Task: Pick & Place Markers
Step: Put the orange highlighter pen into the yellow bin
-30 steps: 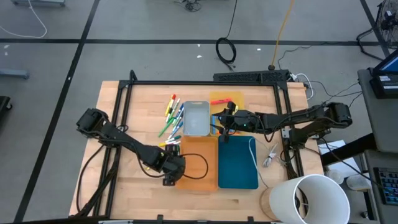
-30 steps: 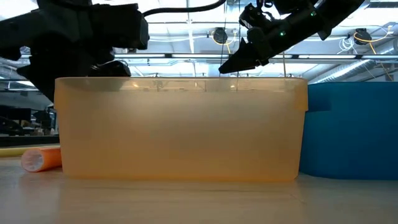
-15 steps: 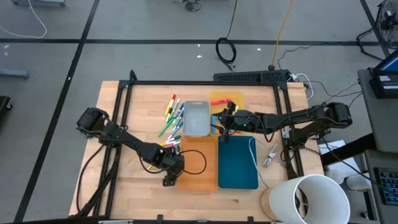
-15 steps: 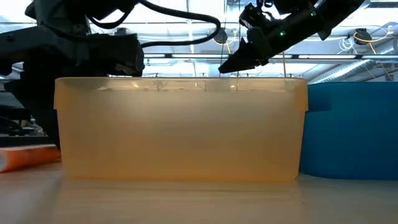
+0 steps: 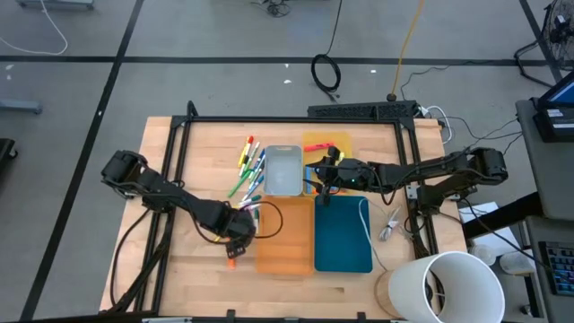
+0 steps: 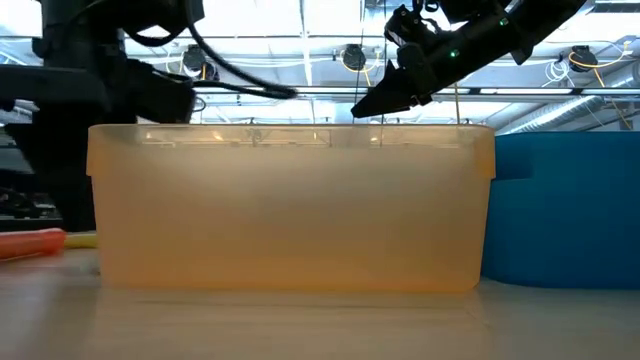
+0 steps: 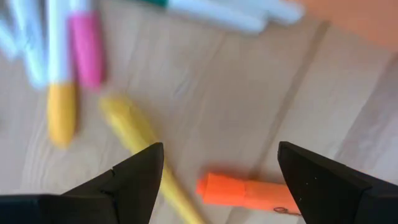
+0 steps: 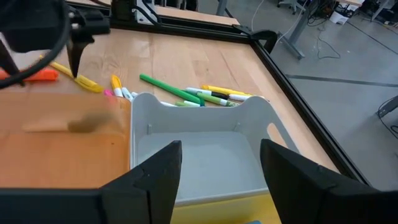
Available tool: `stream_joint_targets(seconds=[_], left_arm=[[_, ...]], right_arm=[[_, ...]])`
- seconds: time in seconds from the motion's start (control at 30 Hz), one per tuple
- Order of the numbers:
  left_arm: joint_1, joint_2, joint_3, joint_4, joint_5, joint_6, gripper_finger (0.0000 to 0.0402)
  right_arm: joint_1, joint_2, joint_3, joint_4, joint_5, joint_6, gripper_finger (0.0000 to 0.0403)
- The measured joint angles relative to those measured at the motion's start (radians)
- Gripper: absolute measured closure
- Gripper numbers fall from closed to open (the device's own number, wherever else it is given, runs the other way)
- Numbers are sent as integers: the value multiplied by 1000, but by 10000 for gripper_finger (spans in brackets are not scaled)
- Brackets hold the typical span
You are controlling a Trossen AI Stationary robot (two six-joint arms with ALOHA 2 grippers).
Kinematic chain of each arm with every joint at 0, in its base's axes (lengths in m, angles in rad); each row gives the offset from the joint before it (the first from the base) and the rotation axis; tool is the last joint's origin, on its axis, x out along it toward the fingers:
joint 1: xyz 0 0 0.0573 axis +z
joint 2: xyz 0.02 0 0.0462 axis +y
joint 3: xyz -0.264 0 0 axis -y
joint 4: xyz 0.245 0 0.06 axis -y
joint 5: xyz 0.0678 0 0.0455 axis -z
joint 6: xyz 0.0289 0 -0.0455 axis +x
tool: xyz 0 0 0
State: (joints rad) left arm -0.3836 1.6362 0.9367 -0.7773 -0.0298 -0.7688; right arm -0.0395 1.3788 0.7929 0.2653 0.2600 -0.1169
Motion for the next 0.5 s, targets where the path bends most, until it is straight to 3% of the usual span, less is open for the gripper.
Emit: stream_joint_targets(seconds=[0.17, 0.5], left_arm=[[0, -17, 0, -35, 27, -225, 80], [-22, -15, 0, -51, 322, -558, 80]], right_arm=[[0, 0, 0, 4, 0, 0, 197], [0, 0, 0, 8, 0, 1, 197]])
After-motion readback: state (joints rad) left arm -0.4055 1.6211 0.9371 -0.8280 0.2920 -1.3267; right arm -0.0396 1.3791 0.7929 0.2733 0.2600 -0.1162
